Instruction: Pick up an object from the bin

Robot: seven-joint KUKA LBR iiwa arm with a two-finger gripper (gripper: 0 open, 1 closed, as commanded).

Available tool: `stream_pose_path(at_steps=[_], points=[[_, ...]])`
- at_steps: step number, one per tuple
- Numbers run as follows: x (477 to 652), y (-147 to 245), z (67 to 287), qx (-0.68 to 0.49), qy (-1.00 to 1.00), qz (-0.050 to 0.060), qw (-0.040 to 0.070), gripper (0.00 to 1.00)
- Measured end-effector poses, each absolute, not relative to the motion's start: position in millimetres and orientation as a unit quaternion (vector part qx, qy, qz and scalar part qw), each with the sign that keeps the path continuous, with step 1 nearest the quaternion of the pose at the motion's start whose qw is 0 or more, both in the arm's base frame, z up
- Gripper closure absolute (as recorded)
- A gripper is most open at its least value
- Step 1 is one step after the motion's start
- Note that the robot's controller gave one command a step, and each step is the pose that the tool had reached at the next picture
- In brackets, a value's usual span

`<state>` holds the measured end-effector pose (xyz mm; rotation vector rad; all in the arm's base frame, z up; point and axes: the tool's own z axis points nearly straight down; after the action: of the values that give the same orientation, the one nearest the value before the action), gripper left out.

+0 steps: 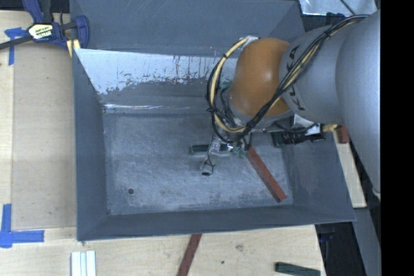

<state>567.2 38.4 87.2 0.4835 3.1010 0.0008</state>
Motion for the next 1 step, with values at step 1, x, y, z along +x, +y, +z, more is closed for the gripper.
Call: stream_pose_path(at_steps=[1], points=[[566.2, 37.2, 71.7, 0.120, 0.993, 0.001, 0.002, 1.00]])
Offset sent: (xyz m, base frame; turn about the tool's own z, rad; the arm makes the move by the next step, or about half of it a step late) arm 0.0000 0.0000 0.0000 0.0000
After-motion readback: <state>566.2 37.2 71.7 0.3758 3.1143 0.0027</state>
